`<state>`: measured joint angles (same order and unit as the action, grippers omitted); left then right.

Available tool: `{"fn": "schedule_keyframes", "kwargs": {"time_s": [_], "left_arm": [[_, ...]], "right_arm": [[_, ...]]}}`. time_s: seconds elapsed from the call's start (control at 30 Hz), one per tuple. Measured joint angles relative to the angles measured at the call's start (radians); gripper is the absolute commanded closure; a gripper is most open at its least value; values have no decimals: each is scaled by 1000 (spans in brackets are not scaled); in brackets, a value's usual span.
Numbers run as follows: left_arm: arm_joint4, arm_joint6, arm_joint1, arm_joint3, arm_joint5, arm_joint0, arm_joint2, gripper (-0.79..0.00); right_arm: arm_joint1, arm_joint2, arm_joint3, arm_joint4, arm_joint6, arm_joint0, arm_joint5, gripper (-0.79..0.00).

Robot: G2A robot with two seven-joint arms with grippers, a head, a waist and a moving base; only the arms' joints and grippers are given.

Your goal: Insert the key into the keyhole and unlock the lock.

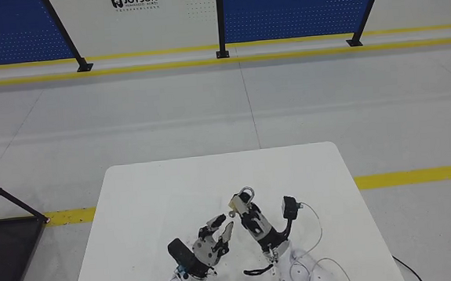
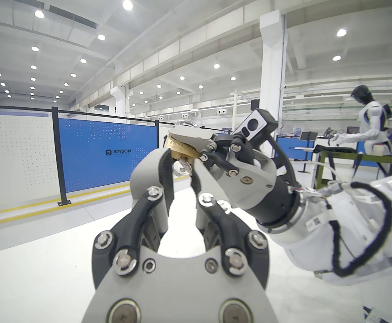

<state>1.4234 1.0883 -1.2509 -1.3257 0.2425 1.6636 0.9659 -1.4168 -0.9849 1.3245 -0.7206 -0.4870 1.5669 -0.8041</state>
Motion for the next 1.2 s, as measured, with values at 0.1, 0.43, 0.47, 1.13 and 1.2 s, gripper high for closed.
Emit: {"fn": "schedule_keyframes", "kwargs": {"time_s": [0.1,0.43,0.47,1.13,1.2], "left_arm": [[-20,-1,13,-23,37,25,39,-785],[-114,-12,77,-113,136,160,320,-785],[-123,-10,81,-116,139,171,343,-785],[-139,34,102,-138,187,249,478,-785],[-139,34,102,-138,187,249,478,-785]], "right_arm": [[-2,1,-6,-6,-8,-6,17,0],[-31,101,-122,-42,228,-103,262,0],[-35,118,-133,-41,257,-111,273,0],[-89,343,-202,-328,410,-180,651,-785],[-75,336,-155,-400,396,-153,683,-785]]}}
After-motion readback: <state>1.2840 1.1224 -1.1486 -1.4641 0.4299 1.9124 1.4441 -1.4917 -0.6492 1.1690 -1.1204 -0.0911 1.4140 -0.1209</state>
